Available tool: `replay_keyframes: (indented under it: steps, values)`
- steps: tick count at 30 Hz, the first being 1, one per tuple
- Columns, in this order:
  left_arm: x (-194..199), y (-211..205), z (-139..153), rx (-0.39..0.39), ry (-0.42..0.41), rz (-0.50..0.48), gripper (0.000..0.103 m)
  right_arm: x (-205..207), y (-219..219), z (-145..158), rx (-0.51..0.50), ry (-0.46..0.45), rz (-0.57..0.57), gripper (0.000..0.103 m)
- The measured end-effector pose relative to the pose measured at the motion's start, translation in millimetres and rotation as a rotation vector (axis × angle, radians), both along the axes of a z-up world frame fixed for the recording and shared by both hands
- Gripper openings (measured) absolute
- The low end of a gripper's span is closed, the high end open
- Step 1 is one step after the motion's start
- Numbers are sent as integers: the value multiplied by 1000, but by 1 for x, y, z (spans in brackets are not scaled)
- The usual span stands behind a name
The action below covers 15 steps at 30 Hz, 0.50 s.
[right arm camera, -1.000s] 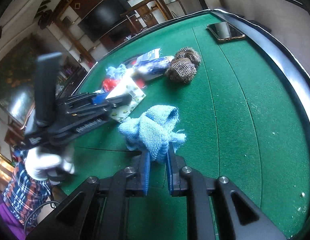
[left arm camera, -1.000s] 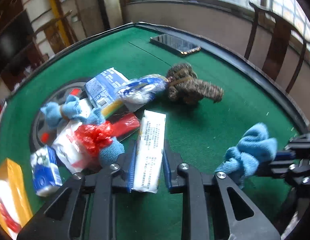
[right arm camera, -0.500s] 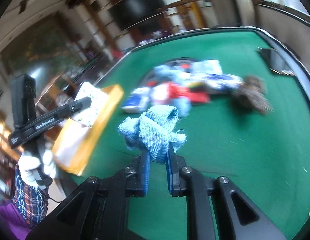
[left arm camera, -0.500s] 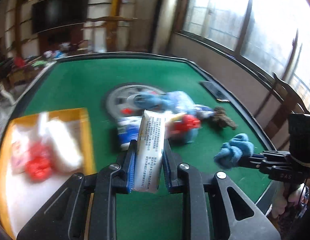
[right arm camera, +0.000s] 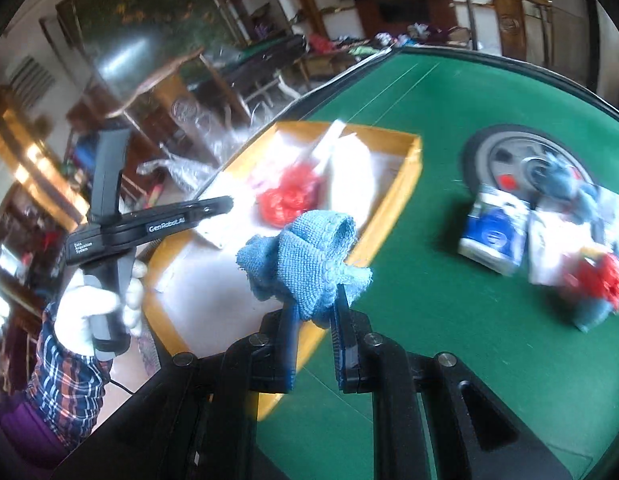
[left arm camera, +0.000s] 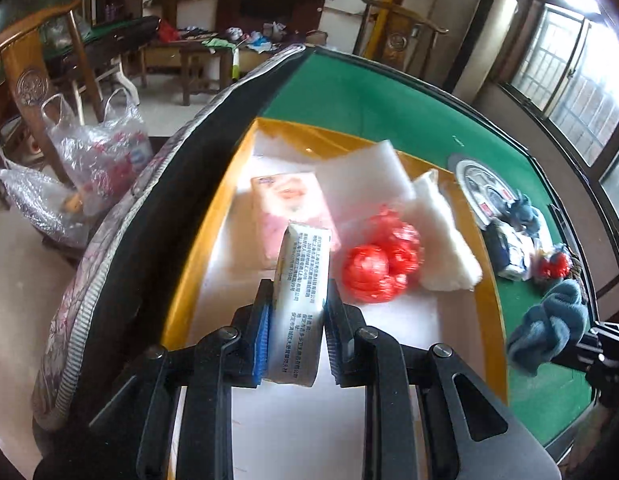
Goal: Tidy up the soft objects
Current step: 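Lower the blue towel and white tissue pack into the tray and open both grippers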
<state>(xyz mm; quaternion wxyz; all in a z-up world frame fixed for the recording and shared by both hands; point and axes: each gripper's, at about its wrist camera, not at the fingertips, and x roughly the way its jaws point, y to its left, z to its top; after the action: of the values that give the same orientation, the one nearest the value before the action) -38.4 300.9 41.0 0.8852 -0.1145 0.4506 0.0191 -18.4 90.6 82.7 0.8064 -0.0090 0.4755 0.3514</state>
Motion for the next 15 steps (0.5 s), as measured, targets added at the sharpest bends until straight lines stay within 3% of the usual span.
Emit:
replay_keyframes:
  steps: [4, 6, 10, 15]
  values:
    - [3, 15, -7, -26, 27, 23, 32, 6, 44, -11, -78, 20, 47, 13]
    - [-2, 22, -4, -56, 10, 28, 40, 6, 60, -15, -108, 27, 63, 13]
    - [-21, 30, 10, -78, -48, 35, 45, 15, 79, -25, -160, 42, 64, 16]
    - [-48, 34, 34, -85, -138, 49, 60, 26, 84, -27, -184, 50, 20, 30]
